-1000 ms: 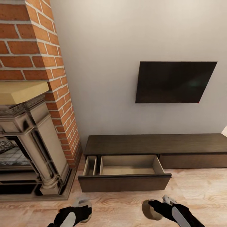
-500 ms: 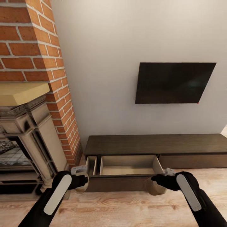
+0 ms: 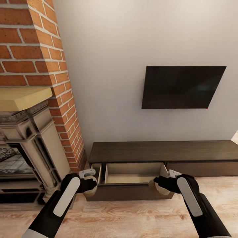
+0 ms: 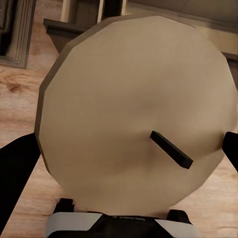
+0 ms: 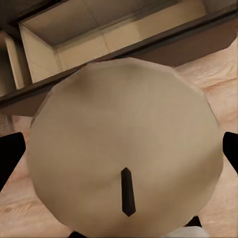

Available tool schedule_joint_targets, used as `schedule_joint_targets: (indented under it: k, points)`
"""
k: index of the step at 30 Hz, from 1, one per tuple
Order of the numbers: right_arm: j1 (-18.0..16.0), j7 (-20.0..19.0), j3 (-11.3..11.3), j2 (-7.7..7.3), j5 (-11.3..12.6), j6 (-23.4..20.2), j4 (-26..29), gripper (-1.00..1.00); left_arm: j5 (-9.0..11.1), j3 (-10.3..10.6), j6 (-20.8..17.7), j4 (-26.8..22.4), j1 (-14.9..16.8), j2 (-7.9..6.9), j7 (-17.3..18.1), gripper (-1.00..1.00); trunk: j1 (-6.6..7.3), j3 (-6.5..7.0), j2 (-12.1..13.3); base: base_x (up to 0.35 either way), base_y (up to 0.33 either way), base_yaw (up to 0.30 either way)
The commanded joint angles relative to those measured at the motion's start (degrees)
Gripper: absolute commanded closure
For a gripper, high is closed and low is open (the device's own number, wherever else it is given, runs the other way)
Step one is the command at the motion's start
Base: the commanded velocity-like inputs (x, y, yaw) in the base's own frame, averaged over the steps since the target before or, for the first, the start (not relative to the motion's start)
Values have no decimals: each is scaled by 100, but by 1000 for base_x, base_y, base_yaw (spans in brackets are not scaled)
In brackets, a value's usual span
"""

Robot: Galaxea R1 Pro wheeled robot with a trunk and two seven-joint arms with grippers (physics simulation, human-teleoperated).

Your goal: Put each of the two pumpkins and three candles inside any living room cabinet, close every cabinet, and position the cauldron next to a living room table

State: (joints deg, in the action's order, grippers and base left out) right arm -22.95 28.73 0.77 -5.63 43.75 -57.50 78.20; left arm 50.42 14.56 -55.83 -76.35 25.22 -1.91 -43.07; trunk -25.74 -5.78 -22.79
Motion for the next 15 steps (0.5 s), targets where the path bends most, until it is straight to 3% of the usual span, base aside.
schedule_joint_targets:
  k: [1,15]
  points:
    - [-6,60,33,9,35,-12,44,100,49,16,-7,-6,6,-1,-61,100,-4,-13,-13,0,0,0]
    - [-7,61,28,35,116,-73,96,100,47,36,-1,-4,1,11,-61,100,-4,-13,-13,0,0,0]
